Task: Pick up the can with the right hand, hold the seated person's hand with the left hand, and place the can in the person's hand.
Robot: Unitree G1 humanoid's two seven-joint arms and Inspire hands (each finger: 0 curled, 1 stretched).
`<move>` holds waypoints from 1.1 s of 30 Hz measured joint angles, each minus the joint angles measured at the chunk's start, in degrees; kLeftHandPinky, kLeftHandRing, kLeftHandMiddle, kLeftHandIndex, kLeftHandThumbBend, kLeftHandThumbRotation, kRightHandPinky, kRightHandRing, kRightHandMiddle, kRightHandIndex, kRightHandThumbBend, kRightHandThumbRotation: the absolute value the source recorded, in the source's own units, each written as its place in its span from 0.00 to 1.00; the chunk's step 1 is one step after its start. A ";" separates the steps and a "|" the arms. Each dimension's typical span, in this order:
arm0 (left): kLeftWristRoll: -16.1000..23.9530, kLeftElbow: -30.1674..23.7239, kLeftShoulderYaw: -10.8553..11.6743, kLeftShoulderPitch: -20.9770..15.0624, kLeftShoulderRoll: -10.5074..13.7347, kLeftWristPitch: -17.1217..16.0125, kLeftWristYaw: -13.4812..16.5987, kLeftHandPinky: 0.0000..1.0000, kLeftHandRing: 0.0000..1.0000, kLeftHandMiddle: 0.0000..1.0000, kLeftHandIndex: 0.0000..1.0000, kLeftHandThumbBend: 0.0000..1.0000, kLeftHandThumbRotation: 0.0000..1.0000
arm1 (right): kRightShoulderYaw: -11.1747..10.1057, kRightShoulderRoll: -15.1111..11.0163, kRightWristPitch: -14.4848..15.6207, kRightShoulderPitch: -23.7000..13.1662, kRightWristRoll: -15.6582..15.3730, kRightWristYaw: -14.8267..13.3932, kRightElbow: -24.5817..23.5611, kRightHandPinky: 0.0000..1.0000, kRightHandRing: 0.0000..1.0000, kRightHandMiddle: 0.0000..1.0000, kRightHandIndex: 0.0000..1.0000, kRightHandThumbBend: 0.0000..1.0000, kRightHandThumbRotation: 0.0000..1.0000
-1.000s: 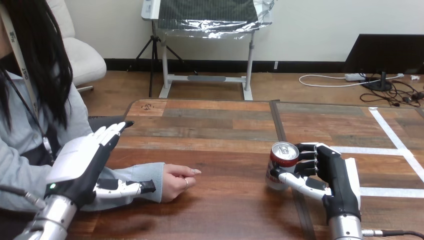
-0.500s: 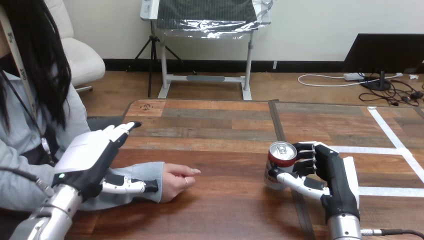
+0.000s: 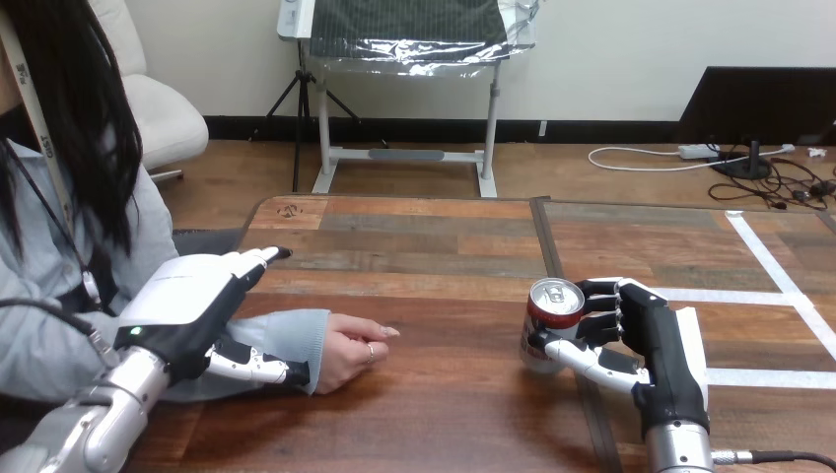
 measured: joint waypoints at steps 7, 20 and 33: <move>1.30 3.58 -2.76 -3.08 0.06 0.84 -1.61 0.82 0.85 0.87 0.91 1.00 0.47 | 0.01 0.00 -0.41 0.00 0.01 0.23 0.00 0.43 0.47 0.53 0.55 0.75 0.00; 1.95 8.14 -6.47 -8.09 0.05 3.01 -5.95 0.63 0.78 0.85 0.89 1.00 0.41 | -0.02 -0.02 -2.45 0.02 0.25 0.75 0.00 0.43 0.47 0.53 0.54 0.74 0.00; 3.00 10.85 -9.95 -12.74 0.09 4.75 -8.89 0.68 0.76 0.82 0.86 1.00 0.35 | -0.10 -0.80 -4.29 0.03 0.85 2.07 -0.07 0.42 0.47 0.52 0.54 0.74 0.00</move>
